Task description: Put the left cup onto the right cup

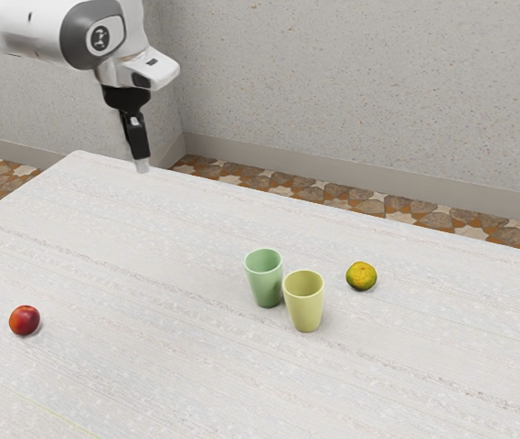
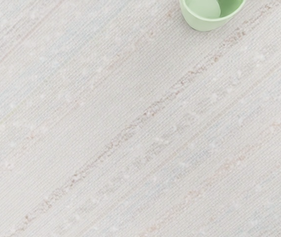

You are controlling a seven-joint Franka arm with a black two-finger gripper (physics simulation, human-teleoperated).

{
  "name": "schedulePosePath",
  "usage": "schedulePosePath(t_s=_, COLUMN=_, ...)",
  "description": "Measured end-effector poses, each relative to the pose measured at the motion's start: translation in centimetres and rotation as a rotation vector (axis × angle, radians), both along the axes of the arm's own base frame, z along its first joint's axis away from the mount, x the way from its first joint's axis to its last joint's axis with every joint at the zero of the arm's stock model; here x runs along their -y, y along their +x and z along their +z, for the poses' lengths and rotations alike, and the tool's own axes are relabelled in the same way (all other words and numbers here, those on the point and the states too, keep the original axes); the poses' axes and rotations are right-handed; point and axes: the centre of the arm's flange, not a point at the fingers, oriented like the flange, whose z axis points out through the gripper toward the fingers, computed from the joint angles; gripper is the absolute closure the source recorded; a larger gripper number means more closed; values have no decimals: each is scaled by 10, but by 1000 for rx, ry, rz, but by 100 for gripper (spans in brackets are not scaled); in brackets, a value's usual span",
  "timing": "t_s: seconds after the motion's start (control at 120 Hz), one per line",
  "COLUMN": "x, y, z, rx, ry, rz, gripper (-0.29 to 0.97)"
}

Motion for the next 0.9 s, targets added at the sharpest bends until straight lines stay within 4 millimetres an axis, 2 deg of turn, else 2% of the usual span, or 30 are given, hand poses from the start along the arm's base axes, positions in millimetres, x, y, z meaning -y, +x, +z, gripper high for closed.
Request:
schedulePosePath(t_s=0.1, x=-3, y=7, z=-13, rx=-17, ry=-2, rz=-30, gripper=0)
schedulePosePath(t_s=0.15, x=-4, y=17, z=-35, rx=-45, ry=6, rz=-42, gripper=0)
schedulePosePath(t_s=0.192, x=1, y=25, z=-51, rx=-61, ry=13, rz=-63, gripper=0)
schedulePosePath(t_s=0.275, x=15, y=55, z=-74, rx=-66, ry=27, rz=-107, gripper=0)
schedulePosePath(t_s=0.358, x=29, y=69, z=-94, rx=-71, ry=20, rz=-153, gripper=0)
schedulePosePath(t_s=0.5, x=68, y=76, z=-113, rx=-56, ry=4, rz=-239, gripper=0)
schedulePosePath(t_s=0.733, x=101, y=89, z=-158, rx=-40, ry=24, rz=-314, gripper=0)
schedulePosePath(t_s=0.9, x=132, y=98, z=-191, rx=-19, ry=25, rz=-371, gripper=0)
